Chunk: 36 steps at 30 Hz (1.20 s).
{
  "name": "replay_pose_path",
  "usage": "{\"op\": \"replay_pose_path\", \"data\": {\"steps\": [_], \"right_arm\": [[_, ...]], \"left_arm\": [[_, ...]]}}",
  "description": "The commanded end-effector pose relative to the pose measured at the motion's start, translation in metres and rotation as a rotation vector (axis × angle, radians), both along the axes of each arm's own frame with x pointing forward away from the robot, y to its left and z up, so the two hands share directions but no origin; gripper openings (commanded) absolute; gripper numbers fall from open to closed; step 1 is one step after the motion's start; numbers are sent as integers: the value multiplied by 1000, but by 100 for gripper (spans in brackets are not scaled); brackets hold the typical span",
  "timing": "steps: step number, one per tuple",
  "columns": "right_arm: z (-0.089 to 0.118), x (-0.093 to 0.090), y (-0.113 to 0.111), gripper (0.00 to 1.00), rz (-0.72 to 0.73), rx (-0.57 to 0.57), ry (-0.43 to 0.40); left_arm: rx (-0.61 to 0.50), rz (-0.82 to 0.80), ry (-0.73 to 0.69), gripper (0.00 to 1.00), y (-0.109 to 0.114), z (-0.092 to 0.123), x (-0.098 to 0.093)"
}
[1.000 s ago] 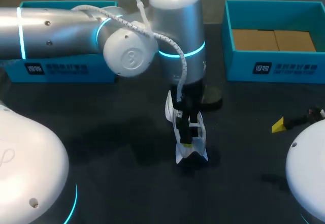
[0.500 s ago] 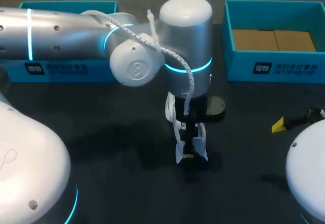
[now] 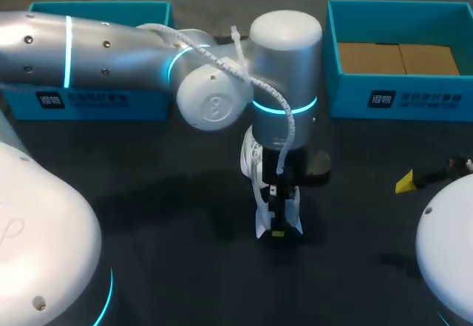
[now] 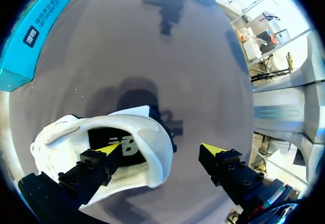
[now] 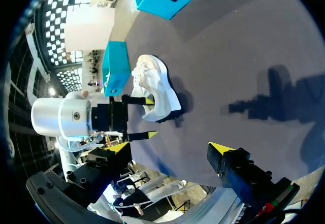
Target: Take the shoe out of the shoebox, open the shoe tongue, remove and reinsert the insole, then place the shoe into the shoebox
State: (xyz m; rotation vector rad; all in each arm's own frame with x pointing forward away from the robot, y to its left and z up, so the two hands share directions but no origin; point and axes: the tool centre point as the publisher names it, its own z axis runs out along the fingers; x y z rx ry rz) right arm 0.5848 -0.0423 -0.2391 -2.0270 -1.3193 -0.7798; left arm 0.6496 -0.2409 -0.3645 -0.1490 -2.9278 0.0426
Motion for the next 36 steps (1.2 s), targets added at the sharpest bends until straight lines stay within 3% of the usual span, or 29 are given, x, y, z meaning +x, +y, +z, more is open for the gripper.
{"op": "replay_pose_path", "data": {"steps": [1,12,24,25,28,36], "right_arm": [[1,-1,1,100,-2,-4,2],[1,-1,1,100,-2,-4,2],[1,-1,1,100,-2,-4,2],[1,-1,1,100,-2,-4,2],[1,-1,1,100,-2,-4,2],[1,-1,1,100,-2,-4,2]], "left_arm": [[10,3,-11,100,-6,-11,-4],[32,23,-57,100,-8,-25,-15],[46,52,-77,100,-5,-34,-14],[48,56,-82,87,-5,-34,-14],[54,72,-98,61,-4,-34,-14],[69,92,-114,51,-3,-38,-16]]}}
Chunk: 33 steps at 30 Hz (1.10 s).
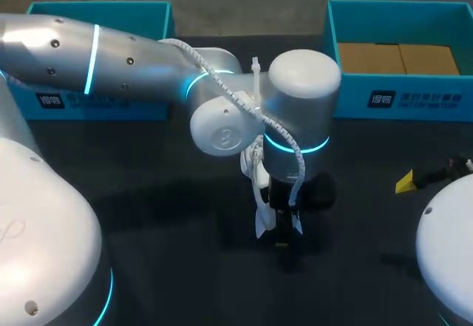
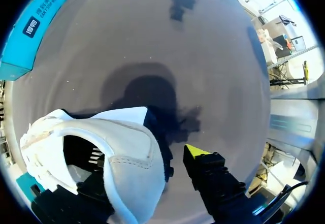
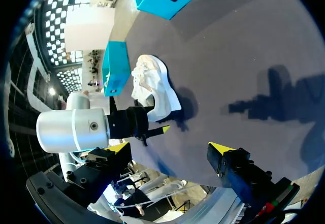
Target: Take the shoe out of the shoebox, open the shoe tongue, remove and reinsert the insole, then place the shoe into the shoebox
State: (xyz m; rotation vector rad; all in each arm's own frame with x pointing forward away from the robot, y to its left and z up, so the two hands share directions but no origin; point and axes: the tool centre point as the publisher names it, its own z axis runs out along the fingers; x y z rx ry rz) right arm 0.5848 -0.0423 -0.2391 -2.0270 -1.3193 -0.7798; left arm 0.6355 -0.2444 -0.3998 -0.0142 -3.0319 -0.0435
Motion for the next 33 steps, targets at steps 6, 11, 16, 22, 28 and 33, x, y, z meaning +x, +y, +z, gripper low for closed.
{"op": "replay_pose_path", "data": {"steps": [6,11,16,22,28,33], "right_arm": [[1,-1,1,100,-2,-4,2],[1,-1,1,100,-2,-4,2],[1,-1,1,100,-2,-4,2],[1,-1,1,100,-2,-4,2],[1,-1,1,100,-2,-4,2],[1,-1,1,100,-2,-4,2]], "left_arm": [[16,19,-24,49,2,-3,-2],[18,32,-30,0,4,-5,-2],[8,26,-28,0,10,-2,-1],[-17,30,-36,0,18,9,4],[-53,10,-53,0,30,35,10],[-98,-17,-4,0,44,63,21]]}}
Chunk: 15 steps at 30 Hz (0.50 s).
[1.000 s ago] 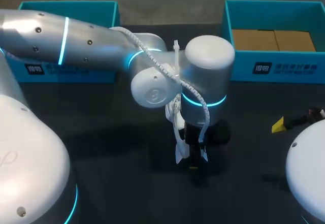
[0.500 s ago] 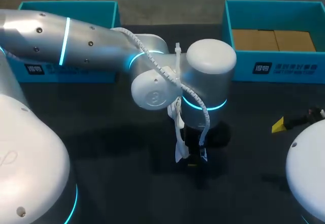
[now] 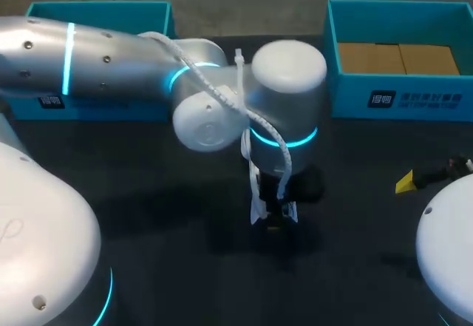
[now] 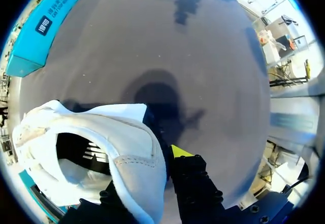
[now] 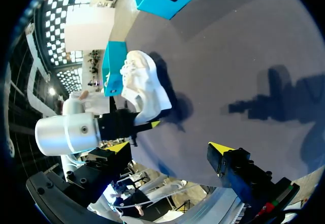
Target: Take the shoe out of the shoebox, open the shoe tongue, remove and reinsert the insole, then place the shoe into the shoebox
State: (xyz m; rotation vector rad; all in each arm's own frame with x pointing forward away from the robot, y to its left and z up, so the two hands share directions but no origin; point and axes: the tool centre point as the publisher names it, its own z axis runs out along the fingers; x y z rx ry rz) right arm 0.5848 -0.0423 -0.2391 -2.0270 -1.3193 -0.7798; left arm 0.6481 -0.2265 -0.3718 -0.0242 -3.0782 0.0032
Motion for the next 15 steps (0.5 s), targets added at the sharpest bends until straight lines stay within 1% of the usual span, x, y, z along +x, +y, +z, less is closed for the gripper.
{"op": "replay_pose_path", "data": {"steps": [1,2,3,4,5,7,11,12,13,14,15], "right_arm": [[1,-1,1,100,-2,-5,2],[1,-1,1,100,-2,-5,2],[1,-1,1,100,-2,-5,2],[1,-1,1,100,-2,-5,2],[1,-1,1,100,-2,-5,2],[1,-1,1,100,-2,-5,2],[1,-1,1,100,-2,-5,2],[1,-1,1,100,-2,-5,2],[1,-1,1,100,-2,-5,2],[1,-1,1,100,-2,-5,2],[1,-1,1,100,-2,-5,2]], "left_arm": [[-66,-14,42,0,26,36,8],[-85,-7,63,0,36,52,18],[-88,-3,60,0,42,62,24],[-95,-1,64,0,45,67,27],[-103,0,68,0,51,78,32],[-103,7,56,0,60,93,39],[-92,2,35,0,75,120,47],[-83,-1,29,0,77,125,49],[-83,-1,29,0,77,125,49],[-78,-10,20,0,86,141,55],[-78,-15,19,0,89,147,58]]}}
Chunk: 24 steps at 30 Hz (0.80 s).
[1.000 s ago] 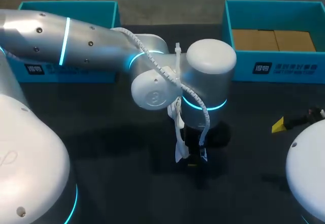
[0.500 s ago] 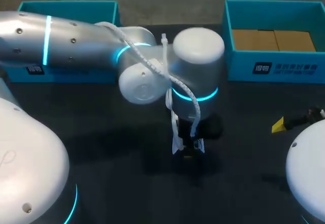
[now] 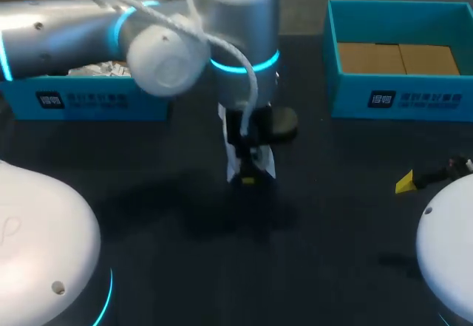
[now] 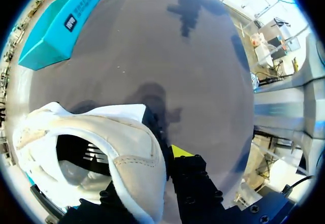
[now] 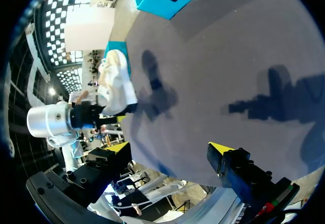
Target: Take the shoe out of the shoebox, open the shoe tongue, remove and reinsert the insole, then place the shoe into the shoebox
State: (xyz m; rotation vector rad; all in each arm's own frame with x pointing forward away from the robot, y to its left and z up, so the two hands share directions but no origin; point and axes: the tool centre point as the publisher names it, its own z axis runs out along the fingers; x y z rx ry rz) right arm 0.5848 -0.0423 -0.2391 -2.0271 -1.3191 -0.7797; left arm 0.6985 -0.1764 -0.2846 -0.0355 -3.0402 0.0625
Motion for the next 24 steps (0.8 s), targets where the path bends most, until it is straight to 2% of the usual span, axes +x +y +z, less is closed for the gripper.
{"op": "replay_pose_path", "data": {"steps": [1,2,4,5,11,24], "right_arm": [[1,-1,1,100,-2,-4,2],[1,-1,1,100,-2,-4,2],[1,-1,1,100,-2,-4,2],[1,-1,1,100,-2,-4,2],[1,-1,1,100,-2,-4,2],[1,-1,1,100,-2,-4,2]], "left_arm": [[-40,-7,-19,0,38,60,7],[-37,-21,-15,0,48,75,18],[-25,-35,-15,0,50,79,20],[-20,-42,-19,0,57,92,29],[-29,-106,-7,0,80,122,52],[4,-22,3,0,132,150,114]]}}
